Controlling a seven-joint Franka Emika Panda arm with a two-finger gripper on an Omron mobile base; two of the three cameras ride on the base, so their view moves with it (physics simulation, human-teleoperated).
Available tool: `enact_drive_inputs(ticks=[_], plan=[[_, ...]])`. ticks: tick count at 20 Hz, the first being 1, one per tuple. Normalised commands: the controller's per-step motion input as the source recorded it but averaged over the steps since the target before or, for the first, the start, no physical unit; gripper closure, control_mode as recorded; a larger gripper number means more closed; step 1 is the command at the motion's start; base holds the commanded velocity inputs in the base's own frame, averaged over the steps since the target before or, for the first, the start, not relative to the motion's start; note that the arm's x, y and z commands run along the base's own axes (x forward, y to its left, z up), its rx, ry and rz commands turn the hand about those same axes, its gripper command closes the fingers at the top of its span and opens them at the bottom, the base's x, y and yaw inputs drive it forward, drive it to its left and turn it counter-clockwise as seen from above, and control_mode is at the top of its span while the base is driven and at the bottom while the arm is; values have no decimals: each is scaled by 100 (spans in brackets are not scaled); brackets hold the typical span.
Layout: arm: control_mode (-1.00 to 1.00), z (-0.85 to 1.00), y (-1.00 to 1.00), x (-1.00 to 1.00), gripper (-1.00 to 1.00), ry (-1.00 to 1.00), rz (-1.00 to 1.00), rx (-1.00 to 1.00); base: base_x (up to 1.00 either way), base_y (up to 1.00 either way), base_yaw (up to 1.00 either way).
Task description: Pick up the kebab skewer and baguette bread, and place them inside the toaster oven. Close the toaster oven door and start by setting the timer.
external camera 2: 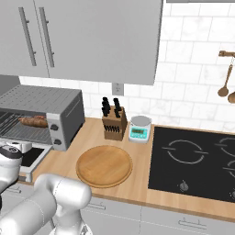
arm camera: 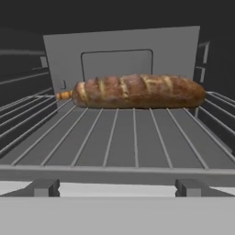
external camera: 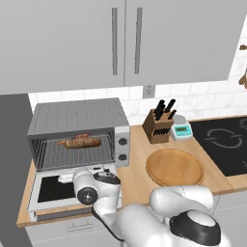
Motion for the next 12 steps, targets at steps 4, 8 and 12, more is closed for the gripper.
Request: enact_drive_inputs(ticks=[4,8,12], plan=[[-100,4,0,1,-100,0,0,0,0,0,0],[-100,4,0,0,-100,0,0,0,0,0,0],[-100,0,0,0,-100,0,0,0,0,0,0]])
